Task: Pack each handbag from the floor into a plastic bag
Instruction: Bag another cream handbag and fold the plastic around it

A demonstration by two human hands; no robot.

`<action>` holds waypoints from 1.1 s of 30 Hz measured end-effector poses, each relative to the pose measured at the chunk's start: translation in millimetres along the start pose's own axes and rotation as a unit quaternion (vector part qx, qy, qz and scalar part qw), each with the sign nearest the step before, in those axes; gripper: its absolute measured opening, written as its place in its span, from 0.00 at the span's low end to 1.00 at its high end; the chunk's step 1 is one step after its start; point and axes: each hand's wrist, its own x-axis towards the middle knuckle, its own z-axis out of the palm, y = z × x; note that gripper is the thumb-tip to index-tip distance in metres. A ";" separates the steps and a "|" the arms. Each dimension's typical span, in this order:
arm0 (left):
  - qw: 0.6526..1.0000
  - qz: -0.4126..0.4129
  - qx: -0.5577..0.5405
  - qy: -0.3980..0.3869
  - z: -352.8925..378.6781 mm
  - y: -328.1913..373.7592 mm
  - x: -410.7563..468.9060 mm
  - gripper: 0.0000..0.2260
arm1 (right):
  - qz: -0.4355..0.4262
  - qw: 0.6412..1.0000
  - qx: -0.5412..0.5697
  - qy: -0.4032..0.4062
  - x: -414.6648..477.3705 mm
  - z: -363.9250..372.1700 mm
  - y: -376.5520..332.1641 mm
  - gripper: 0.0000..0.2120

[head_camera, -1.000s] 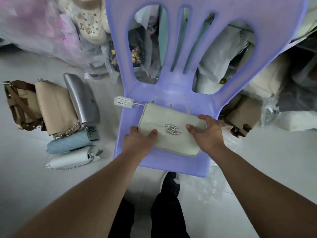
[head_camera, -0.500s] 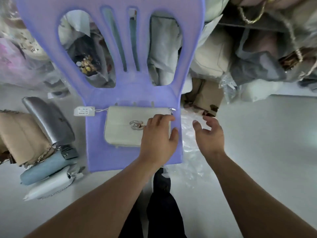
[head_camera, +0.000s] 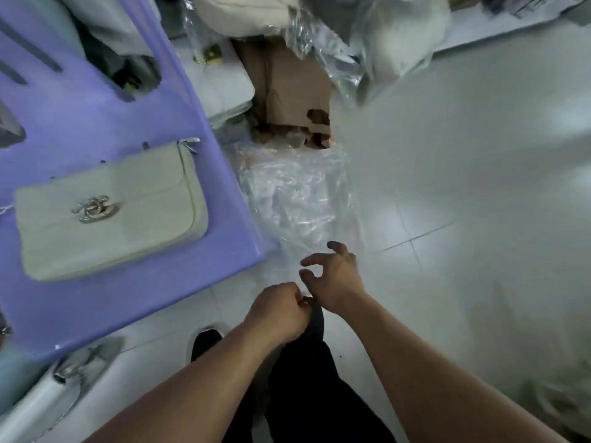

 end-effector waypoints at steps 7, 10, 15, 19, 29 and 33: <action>0.999 -0.050 -0.009 -0.014 25.5 -36.0 44.0 0.15 | -0.035 0.995 -0.077 -0.055 72.3 42.7 -0.6 0.28; 0.996 -0.079 -0.028 -0.008 18.7 -41.4 50.5 0.14 | 0.011 0.996 0.086 -0.001 82.5 38.9 0.1 0.25; 0.993 -0.089 -0.072 -0.007 -6.2 -30.0 45.9 0.15 | 0.111 0.958 0.261 0.046 82.3 14.7 -4.3 0.07; 0.986 -0.103 -0.129 -0.020 -23.5 -15.8 33.7 0.16 | 0.152 0.920 0.355 0.062 74.6 -12.1 -15.4 0.04; 0.895 -0.148 -0.400 -0.130 -90.1 52.3 -30.5 0.30 | 0.156 0.790 0.587 -0.078 11.7 -87.4 -60.1 0.10; 0.846 -0.148 -0.512 -0.029 -135.3 64.4 -40.4 0.35 | 0.117 0.763 0.612 -0.172 -13.5 -109.5 -104.2 0.12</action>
